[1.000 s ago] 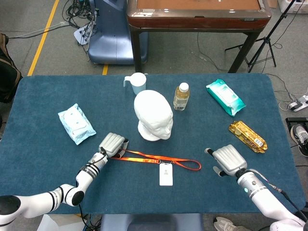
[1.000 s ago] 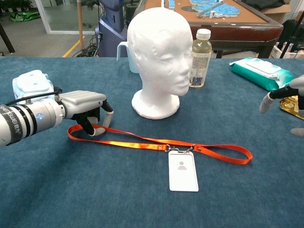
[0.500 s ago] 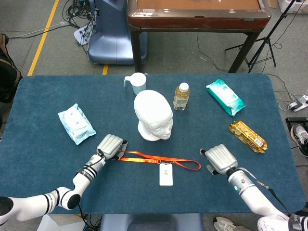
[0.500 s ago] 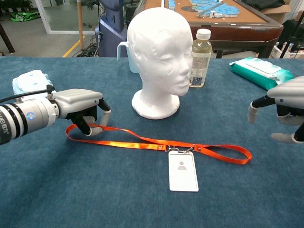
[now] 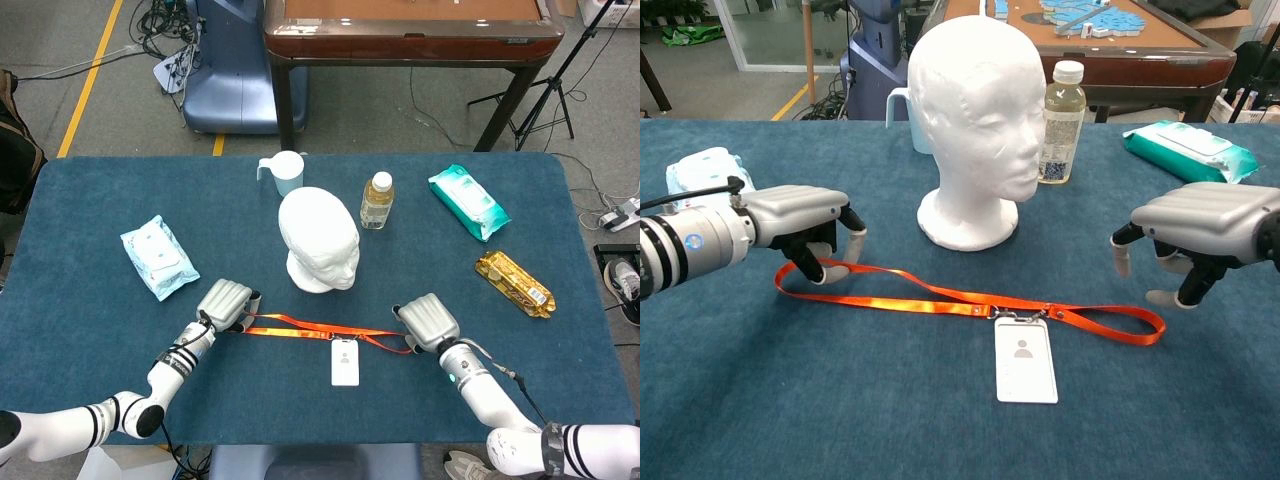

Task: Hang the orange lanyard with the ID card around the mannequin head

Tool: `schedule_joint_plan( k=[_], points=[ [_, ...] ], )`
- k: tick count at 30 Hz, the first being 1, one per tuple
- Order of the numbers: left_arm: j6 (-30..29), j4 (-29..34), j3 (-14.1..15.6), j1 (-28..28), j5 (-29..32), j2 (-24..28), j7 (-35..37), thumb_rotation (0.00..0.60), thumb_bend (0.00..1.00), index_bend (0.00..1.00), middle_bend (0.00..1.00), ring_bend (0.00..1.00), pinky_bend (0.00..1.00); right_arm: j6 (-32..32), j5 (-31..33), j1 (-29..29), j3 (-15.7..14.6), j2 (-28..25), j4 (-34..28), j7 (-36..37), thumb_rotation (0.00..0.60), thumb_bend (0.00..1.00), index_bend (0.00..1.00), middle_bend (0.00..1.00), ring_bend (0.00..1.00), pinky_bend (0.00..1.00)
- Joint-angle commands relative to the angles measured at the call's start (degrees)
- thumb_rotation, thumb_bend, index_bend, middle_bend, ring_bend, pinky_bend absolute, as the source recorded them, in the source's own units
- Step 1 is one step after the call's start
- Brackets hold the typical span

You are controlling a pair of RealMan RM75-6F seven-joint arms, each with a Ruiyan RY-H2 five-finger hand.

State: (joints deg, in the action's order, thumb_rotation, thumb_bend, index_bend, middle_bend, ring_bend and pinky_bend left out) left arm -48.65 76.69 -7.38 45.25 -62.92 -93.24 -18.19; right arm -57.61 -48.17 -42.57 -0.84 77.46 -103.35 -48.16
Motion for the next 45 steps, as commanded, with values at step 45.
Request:
schedule_joint_plan(
  k=[45],
  points=[
    [0.0,1.5,0.3,0.2,0.3,0.7,0.2,0.6,0.44,0.59,1.0,0.94,0.89,-4.5,4.5,-4.1,1.4,14.3,11.1,-8.1,0.6,0.34,0.42,0.98,1.0,1.0]
  ],
)
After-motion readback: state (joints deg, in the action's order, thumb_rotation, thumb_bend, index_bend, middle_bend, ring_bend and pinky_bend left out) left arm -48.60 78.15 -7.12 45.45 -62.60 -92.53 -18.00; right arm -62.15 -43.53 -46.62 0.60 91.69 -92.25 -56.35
